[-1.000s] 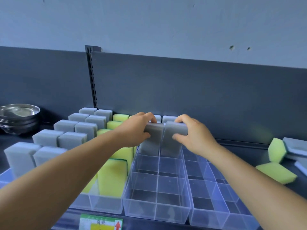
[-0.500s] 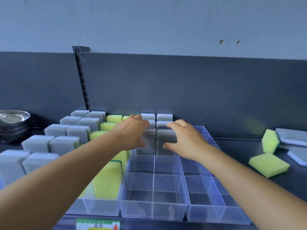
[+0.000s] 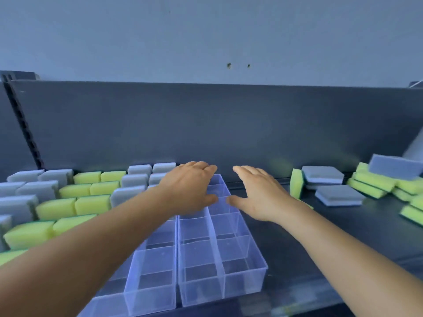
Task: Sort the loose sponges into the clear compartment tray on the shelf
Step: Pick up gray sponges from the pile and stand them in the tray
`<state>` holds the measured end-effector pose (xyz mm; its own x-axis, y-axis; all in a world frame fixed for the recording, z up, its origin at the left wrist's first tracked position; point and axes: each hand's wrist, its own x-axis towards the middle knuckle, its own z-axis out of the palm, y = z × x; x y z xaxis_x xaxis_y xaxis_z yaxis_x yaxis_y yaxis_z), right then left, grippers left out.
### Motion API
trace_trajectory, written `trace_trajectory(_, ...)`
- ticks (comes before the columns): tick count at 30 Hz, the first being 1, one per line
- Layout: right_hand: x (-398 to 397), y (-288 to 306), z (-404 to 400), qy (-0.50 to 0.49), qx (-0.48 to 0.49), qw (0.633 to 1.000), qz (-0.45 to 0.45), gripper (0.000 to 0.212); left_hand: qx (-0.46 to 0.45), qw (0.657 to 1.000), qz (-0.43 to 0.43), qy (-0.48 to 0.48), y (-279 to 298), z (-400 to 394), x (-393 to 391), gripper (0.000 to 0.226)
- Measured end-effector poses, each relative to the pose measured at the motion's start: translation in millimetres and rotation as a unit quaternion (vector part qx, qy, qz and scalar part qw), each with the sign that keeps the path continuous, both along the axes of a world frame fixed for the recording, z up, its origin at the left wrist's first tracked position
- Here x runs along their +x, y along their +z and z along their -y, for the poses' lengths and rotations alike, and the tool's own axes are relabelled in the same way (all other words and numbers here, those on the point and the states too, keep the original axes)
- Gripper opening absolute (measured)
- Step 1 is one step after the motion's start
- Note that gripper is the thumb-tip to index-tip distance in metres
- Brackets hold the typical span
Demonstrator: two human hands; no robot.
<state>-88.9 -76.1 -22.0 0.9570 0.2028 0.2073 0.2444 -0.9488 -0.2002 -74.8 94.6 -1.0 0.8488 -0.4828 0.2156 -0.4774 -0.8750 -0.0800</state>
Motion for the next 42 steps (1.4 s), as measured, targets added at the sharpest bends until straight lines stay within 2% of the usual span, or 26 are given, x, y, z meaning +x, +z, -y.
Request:
trace_trajectory(13,8.5,-8.4,204.8,-0.077,0.001,0.997,-0.027,0.075,-0.005,0.998,-0.035,-0.052,-17.8,202.6,38.2,0.066)
trace_trajectory(21,32.9,-23.5,292.5,-0.093,-0.001,0.994,-0.050,0.073,0.009,0.998,-0.052,-0.041,-42.0,298.9,76.7,0.068)
trace_trajectory(28,62.0,-46.7,327.4,-0.102,-0.004,0.991,-0.085,0.069,0.027,0.997,-0.066,-0.010,-59.9,339.5,120.6,0.067)
trace_trajectory(33,80.1,-61.4,329.3,-0.158,0.002,0.981,-0.112,0.058,0.048,0.996,-0.075,0.011,-65.8,353.8,138.9,0.045)
trace_trajectory(35,83.4,-64.7,326.5,-0.179,0.009,0.976,-0.121,0.055,0.022,0.996,-0.084,0.012,-62.6,356.2,140.8,0.040)
trace_trajectory(39,88.4,-69.5,324.7,-0.213,0.084,0.965,-0.130,0.069,-0.018,0.993,-0.116,0.026,-56.5,352.8,135.7,0.029)
trace_trajectory(42,89.8,-69.1,324.7,-0.223,0.188,0.948,-0.127,0.078,-0.071,0.990,-0.113,0.048,-56.6,344.9,132.6,0.040)
